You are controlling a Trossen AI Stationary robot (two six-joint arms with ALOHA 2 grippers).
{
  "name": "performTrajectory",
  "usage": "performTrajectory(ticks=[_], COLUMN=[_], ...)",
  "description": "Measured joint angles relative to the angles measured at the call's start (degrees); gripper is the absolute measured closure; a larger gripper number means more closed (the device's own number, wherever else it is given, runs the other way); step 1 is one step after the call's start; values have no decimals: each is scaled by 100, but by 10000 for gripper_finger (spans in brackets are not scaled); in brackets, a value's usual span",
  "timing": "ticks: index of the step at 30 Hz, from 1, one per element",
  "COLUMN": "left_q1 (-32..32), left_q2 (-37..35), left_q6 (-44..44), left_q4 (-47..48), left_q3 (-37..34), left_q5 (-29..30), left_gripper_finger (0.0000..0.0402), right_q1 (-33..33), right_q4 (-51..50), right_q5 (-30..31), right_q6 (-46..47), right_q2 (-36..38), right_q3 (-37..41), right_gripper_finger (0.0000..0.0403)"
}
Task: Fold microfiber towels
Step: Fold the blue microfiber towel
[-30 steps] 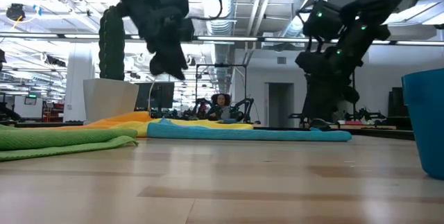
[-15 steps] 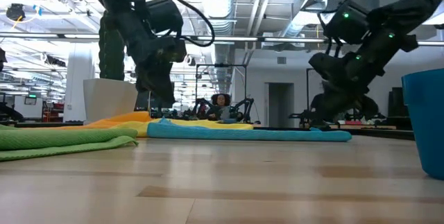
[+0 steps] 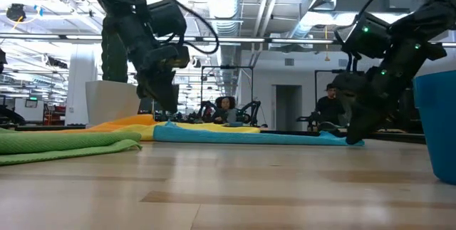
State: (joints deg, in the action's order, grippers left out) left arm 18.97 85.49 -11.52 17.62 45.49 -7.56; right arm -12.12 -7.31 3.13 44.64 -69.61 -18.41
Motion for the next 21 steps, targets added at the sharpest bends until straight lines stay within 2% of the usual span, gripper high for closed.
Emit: performTrajectory(ticks=[6,13,21], left_q1=[-199,-431,-561], left_q2=[0,0,62], left_q6=[-334,-320,-270], left_q4=[-438,-571,-668], left_q3=[-354,-371,-371], left_q5=[191,529,805], left_gripper_finger=[388,388,388], right_q1=[0,0,0], right_q4=[-112,-204,-229], right_q5=[1,0,1], right_q6=[-2,-46,-52], right_q2=[7,7,3], right_q3=[-7,-14,-7], right_gripper_finger=[368,385,369])
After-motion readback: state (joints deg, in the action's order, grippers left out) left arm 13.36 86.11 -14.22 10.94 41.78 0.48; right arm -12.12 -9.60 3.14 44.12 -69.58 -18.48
